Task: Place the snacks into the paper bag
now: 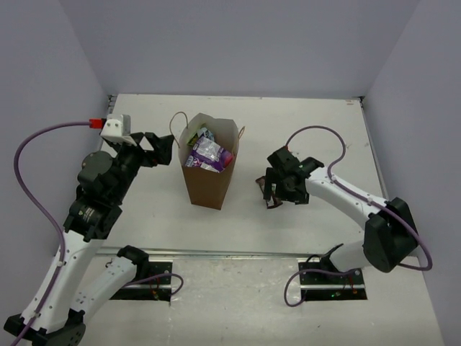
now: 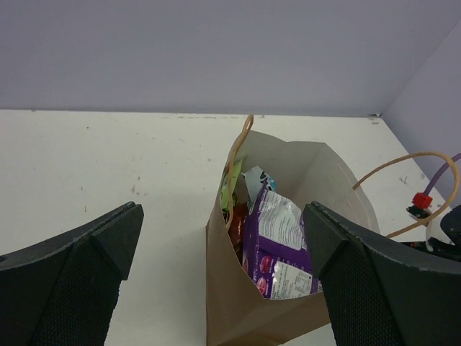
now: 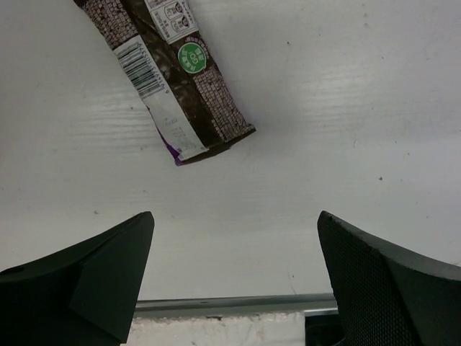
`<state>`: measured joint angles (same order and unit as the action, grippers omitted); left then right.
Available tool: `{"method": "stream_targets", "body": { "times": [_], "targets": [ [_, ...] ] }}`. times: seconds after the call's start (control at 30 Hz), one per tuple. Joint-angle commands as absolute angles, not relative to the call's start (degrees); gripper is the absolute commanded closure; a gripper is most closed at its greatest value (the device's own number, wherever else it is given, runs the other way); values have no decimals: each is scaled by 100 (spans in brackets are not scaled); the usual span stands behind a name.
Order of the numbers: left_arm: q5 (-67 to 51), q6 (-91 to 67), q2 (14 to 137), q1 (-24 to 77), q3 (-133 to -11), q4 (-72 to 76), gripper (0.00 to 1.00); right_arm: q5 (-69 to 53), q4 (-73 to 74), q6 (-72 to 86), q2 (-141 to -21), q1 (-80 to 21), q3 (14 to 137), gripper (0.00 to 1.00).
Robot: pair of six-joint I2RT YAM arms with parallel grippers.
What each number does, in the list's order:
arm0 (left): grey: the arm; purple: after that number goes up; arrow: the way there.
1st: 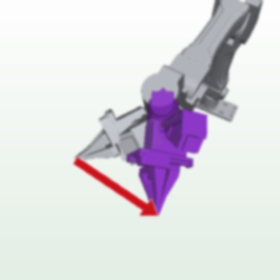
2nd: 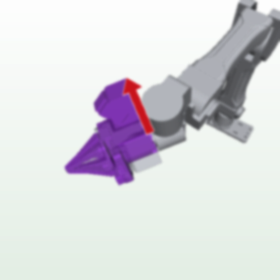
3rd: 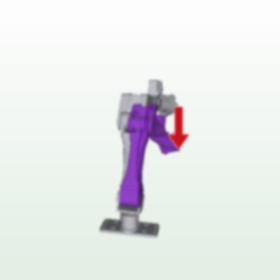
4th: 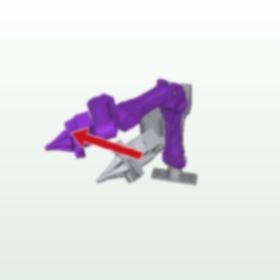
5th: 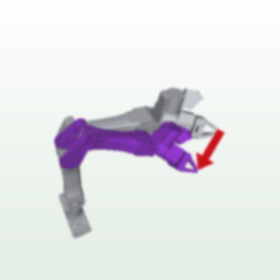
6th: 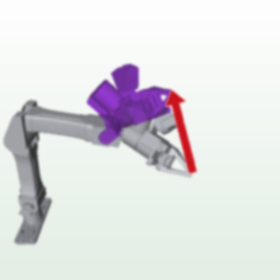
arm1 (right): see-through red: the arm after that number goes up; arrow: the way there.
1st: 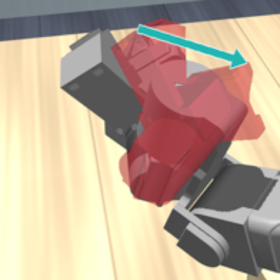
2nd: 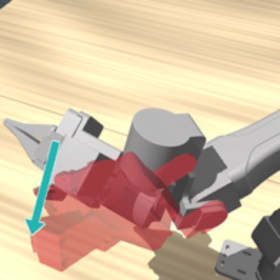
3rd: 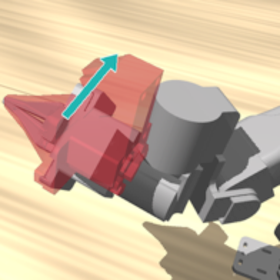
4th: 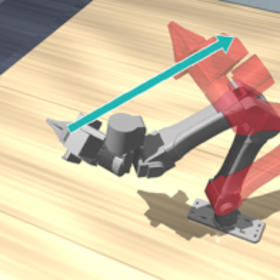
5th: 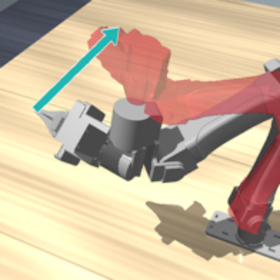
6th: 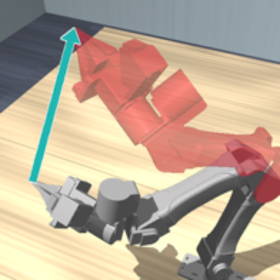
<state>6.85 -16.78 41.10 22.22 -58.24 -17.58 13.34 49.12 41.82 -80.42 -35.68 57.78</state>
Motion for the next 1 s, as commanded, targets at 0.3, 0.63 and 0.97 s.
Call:
{"method": "stream_targets", "body": {
  "times": [0.3, 0.63, 0.97],
  "targets": [
    [896, -1529, 4025, 2250, -5774, -1538, 0, 194, 3955, 3209, -9210, -3085, 6091, 9],
    [1002, -1459, 4069, 2250, -5818, -1512, 0, 272, 3736, 3023, -9677, -2980, 6117, 14],
    [967, -1433, 4227, 2250, -5906, -1415, 0, 308, 3516, 3199, -9484, -2918, 5643, 76]
  ]
}}
